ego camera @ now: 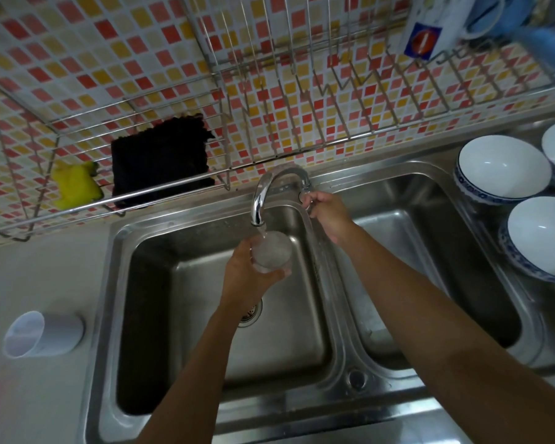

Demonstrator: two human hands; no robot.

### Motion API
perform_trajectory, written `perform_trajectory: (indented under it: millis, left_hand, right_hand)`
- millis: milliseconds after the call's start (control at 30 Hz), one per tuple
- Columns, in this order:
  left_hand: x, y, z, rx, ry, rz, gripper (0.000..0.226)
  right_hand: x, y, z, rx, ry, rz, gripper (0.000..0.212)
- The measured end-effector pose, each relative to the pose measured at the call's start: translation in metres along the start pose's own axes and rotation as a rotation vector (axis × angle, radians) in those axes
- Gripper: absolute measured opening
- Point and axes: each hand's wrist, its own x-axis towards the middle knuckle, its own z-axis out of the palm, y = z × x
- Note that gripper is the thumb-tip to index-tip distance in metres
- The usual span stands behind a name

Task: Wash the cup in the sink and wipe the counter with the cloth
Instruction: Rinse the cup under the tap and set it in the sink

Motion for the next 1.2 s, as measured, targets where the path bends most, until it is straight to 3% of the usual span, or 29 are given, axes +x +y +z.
perform_trajectory:
  millis: [233, 333, 467, 633, 767, 967, 1100, 1200]
  left_hand:
    - [-0.012, 0.004, -0.014, -0.084, 0.003, 0.048, 0.075]
    - [-0.022, -0.006, -0.027, -0.061, 0.049, 0.068, 0.073]
    - [-0.039, -0.027, -0.041, -0.044, 0.101, 0.099, 0.068]
    - [-0.070, -0.066, -0.042, -0.041, 0.086, 0.150, 0.073]
    - [-0.096, -0.102, -0.041, 0.175, 0.005, 0.162, 0.083]
    - [-0.116, -0.130, -0.034, 0.457, -0.071, 0.106, 0.088]
    - [-0.122, -0.143, -0.034, 0.583, -0.117, 0.136, 0.084]
    - [-0.125, -0.150, -0.034, 0.686, -0.119, 0.150, 0.082]
  right_hand:
    - [-0.021, -0.017, 0.009, 0.248, 0.000, 0.045, 0.041]
    - [-0.053, -0.020, 0.011, 0.328, 0.084, 0.050, 0.030]
    - [-0.119, 0.020, 0.014, -0.038, 0.192, -0.077, 0.016]
    - [-0.197, 0.094, 0.027, -0.510, -0.046, -0.035, 0.033]
    - [-0.236, 0.125, 0.038, -0.820, -0.179, -0.022, 0.045]
    - [-0.255, 0.135, 0.057, -1.291, -0.150, -0.196, 0.033]
    - [-0.242, 0.139, 0.061, -1.439, -0.300, -0.148, 0.039]
    - [-0.239, 0.143, 0.062, -1.474, -0.297, -0.167, 0.040]
